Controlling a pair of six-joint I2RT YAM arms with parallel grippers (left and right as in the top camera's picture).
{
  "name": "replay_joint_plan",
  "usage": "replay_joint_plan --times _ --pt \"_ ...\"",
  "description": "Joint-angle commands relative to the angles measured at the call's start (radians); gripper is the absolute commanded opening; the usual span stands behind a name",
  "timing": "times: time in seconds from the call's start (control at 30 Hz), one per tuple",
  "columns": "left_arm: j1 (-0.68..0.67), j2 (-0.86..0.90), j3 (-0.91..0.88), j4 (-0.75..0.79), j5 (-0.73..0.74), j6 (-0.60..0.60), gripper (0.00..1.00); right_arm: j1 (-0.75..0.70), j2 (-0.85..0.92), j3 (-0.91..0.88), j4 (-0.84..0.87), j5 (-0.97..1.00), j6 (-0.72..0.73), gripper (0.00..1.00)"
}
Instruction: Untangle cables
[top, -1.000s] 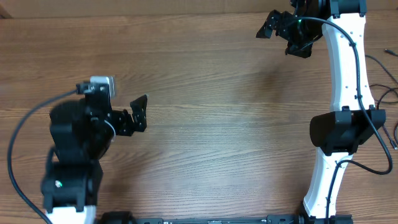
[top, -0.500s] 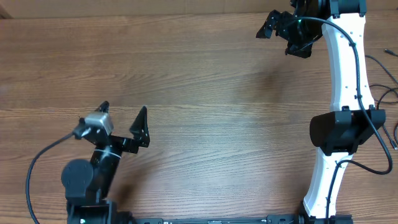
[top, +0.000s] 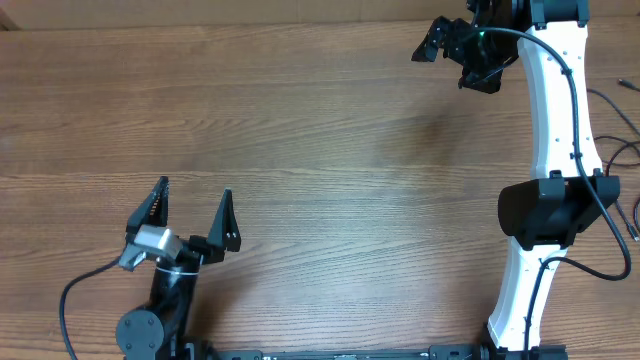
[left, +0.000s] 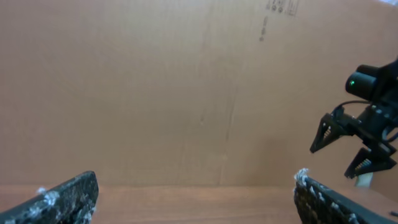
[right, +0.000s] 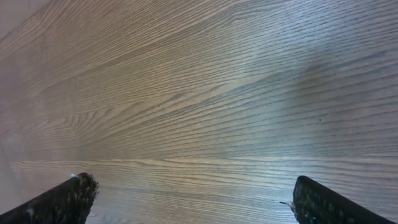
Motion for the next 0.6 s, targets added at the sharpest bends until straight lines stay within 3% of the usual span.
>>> replay_joint_plan --times 0.0,0.3,0.57 --pt "-0.005 -0.058 -0.100 0.118 -0.024 -0.006 1.00 -0.001 -0.042 0.012 0.002 -0.006 0.000 1.00" --pt "-0.005 -0.147 -0.116 0.102 -0.030 -0.004 1.00 -0.001 -0.042 0.012 0.002 -0.006 0.000 1.00" --pt "0.023 -0.219 -0.116 -0.122 -0.036 0.072 1.00 -0.001 -0.042 0.012 0.002 -0.006 0.000 1.00"
